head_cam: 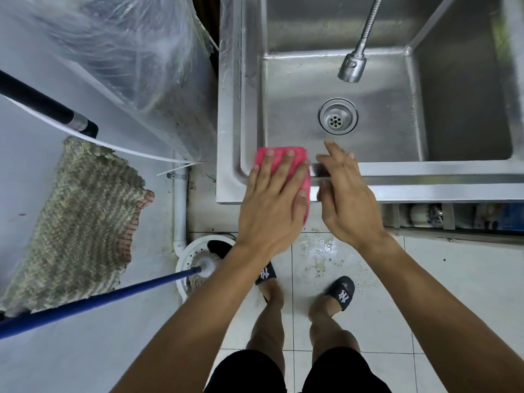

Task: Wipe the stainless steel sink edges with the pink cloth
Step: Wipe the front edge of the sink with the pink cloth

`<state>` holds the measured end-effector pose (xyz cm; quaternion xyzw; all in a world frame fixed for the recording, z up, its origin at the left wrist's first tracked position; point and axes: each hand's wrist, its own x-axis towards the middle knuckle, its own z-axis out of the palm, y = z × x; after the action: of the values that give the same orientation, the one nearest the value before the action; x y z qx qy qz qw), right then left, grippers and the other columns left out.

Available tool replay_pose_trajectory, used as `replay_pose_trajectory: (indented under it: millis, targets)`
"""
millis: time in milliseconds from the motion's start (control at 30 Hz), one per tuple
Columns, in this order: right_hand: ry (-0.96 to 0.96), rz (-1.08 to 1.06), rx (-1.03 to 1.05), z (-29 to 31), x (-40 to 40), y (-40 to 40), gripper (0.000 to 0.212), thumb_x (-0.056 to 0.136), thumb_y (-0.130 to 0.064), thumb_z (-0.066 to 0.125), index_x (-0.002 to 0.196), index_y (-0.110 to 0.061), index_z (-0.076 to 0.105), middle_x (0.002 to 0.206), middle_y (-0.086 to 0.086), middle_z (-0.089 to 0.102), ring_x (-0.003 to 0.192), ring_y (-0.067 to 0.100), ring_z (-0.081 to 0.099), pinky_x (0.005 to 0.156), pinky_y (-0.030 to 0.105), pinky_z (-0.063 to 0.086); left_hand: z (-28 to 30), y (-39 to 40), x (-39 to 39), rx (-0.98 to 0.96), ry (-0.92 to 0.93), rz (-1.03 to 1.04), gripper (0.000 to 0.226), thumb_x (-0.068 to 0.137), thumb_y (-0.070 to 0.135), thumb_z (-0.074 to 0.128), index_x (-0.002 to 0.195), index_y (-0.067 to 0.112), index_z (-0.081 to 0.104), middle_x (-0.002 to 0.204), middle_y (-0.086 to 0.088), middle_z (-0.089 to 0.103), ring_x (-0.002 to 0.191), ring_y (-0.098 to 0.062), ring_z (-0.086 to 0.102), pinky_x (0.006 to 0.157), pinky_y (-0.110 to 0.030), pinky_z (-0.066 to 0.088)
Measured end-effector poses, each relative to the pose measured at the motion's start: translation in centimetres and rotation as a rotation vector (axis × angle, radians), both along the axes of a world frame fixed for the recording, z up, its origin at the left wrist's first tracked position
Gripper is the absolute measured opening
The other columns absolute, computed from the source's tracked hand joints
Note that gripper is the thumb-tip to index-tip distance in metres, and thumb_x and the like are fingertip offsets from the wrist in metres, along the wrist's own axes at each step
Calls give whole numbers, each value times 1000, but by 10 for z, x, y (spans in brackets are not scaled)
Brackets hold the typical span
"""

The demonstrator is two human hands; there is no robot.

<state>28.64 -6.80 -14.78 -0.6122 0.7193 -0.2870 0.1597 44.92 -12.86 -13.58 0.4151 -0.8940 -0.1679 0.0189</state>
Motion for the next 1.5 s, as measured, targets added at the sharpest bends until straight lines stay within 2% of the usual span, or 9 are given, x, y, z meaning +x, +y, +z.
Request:
replay_pose_trajectory:
  millis: [133,233,367,567,733,900,1000,1200,1500]
  targets:
    - [-36,-29,-25,-4,1,-5,42,100,-1,41,139,-4,55,158,11,45,153,26,35,128,47,22,-6,-12,10,5,-16,-102,56,109,43,27,162,27,33,172,-2,23,161,-28,9,131,-50,7]
    - [172,43,18,-7,6,-7,40,107,-21,41,140,-8,58,157,10,49,152,29,36,127,48,24,-6,-41,61,-15,-118,-2,57,109,47,17,165,33,18,174,2,6,161,-26,-5,130,-50,-4]
    - [373,178,65,-9,11,-11,51,110,-37,35,153,-13,49,164,6,38,155,30,30,126,52,25,-2,-54,69,-21,-93,131,59,109,44,13,166,28,17,175,0,1,161,-28,-8,130,-54,6]
    - [373,195,62,-11,7,-13,50,109,-34,41,155,-14,45,164,6,37,156,29,27,126,52,25,1,-2,77,-17,-145,175,63,110,43,13,167,17,6,175,-6,1,161,-26,-10,130,-50,7]
    - [400,180,62,-14,10,-14,51,110,-36,37,155,-14,46,164,7,38,155,30,29,125,53,27,-4,-81,29,9,-75,196,60,111,45,9,165,21,-1,174,-5,-9,158,-31,-20,130,-50,-3]
    - [410,189,66,-12,11,-13,52,110,-37,34,156,-13,44,164,8,37,155,31,30,124,53,29,-5,-192,-9,38,-41,173,63,110,46,20,167,19,8,175,-8,-4,159,-38,-13,129,-59,9]
    - [415,184,82,-11,11,-13,52,110,-36,33,156,-13,42,164,8,36,155,32,28,124,53,29,-6,-191,-6,44,-2,118,62,110,44,21,167,19,10,175,-7,-2,159,-37,-14,128,-60,9]
    - [452,427,77,-7,10,-26,53,111,-36,31,158,-12,39,167,7,32,156,28,26,126,49,27,-9,-139,38,58,44,6,58,112,39,27,166,19,19,175,-4,2,160,-34,-13,128,-59,14]
    - [453,653,81,-10,42,-69,58,112,-38,24,164,-12,21,171,6,18,159,20,14,130,41,16,-1,-219,3,23,-39,-91,61,111,42,23,167,19,13,175,-8,-1,158,-38,-16,125,-52,-4]
